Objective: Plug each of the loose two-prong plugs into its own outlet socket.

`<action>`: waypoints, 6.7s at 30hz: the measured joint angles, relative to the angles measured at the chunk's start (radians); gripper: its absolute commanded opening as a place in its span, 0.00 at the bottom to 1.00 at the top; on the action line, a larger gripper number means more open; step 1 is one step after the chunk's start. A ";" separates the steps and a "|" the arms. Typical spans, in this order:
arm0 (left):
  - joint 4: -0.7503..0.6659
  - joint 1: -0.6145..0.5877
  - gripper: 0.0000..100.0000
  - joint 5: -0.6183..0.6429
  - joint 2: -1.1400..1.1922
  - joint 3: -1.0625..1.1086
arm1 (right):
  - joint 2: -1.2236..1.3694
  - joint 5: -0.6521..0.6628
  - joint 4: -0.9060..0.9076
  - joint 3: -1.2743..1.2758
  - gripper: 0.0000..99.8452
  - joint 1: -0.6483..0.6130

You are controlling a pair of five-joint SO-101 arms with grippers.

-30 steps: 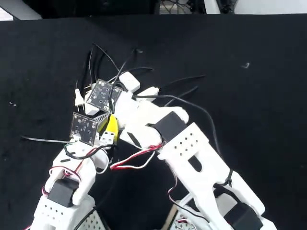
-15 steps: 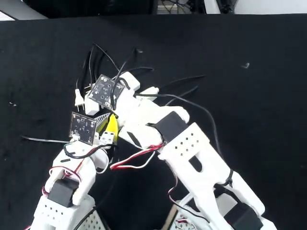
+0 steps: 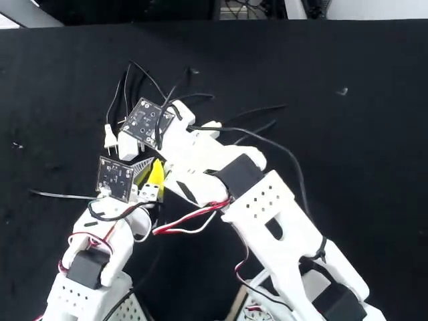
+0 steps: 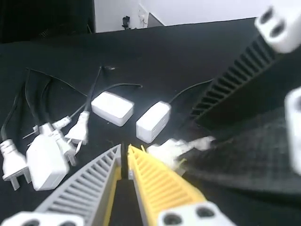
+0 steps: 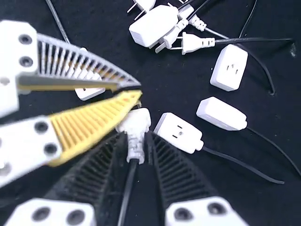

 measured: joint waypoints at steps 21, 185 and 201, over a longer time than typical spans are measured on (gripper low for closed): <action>0.256 -0.838 0.03 -0.227 -0.002 0.074 | 0.152 0.078 0.160 -0.226 0.01 0.002; 0.315 -1.128 0.03 -0.144 0.000 0.180 | 0.434 0.109 -0.316 0.404 0.19 0.009; 0.315 -1.128 0.03 -0.144 0.000 0.180 | 0.338 0.157 -0.183 0.370 0.01 0.080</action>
